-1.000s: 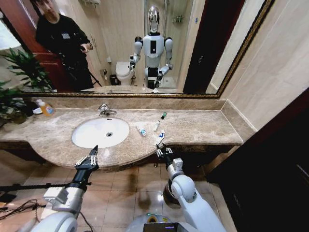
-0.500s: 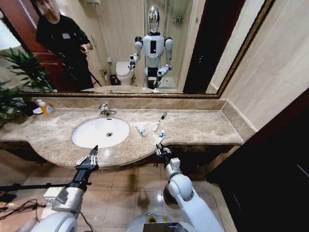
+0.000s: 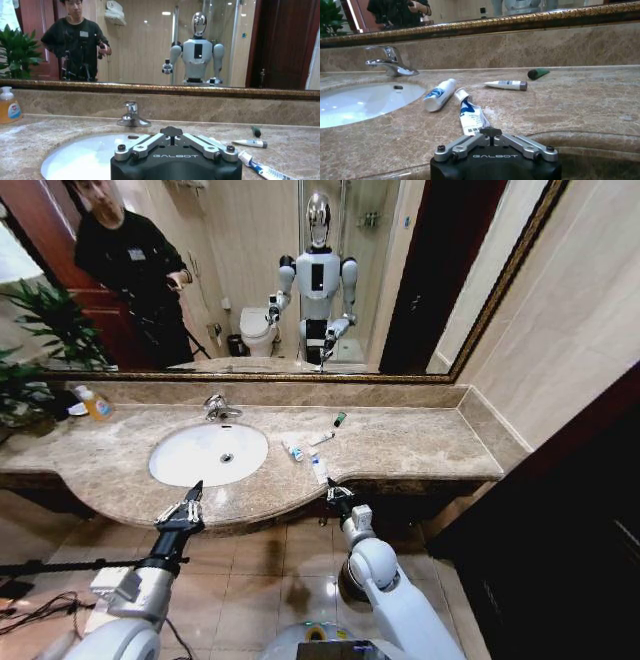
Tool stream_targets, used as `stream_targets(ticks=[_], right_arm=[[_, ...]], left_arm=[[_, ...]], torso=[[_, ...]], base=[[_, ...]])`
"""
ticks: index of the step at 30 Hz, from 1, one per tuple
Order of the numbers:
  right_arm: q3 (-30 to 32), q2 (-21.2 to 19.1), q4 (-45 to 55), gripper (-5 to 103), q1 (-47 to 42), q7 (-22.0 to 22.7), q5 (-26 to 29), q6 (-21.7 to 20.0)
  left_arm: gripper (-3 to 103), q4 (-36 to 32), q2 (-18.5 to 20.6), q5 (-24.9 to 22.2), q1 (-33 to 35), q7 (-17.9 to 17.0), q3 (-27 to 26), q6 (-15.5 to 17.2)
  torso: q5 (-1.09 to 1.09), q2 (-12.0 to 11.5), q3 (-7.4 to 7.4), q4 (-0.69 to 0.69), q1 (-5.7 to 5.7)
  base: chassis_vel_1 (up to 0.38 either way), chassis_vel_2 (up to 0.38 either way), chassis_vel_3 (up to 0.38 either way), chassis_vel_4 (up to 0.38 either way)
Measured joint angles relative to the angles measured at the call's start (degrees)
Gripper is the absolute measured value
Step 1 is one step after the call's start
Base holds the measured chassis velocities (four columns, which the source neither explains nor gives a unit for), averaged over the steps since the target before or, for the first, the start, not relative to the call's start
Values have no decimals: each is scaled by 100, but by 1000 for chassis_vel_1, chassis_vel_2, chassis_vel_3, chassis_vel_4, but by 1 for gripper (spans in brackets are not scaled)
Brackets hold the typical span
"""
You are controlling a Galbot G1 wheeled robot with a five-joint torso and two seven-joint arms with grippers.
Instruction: Pick up the trash from the sink and place it in the trash bin.
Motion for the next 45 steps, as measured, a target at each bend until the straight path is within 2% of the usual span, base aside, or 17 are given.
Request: stream_targets(ticks=[23,29,35,45], right_arm=[[324,-307,708,0,-449,-19,183,72],[369,-230,873,0,-546,10,168,78],[656,-550,1493,0,-996,-99,237,103],[1012,-747,2206,0,-1349,-84,495,94]], left_arm=[[0,0,0,0,0,0,0,0],[0,0,0,0,0,0,0,0],[0,0,0,0,0,0,0,0],[0,0,0,0,0,0,0,0]], torso=[[0,0,0,0,0],[1,0,0,0,0],[0,1,0,0,0],[1,1,0,0,0]], base=[[0,0,0,0],[0,0,0,0],[0,0,0,0],[0,0,0,0]])
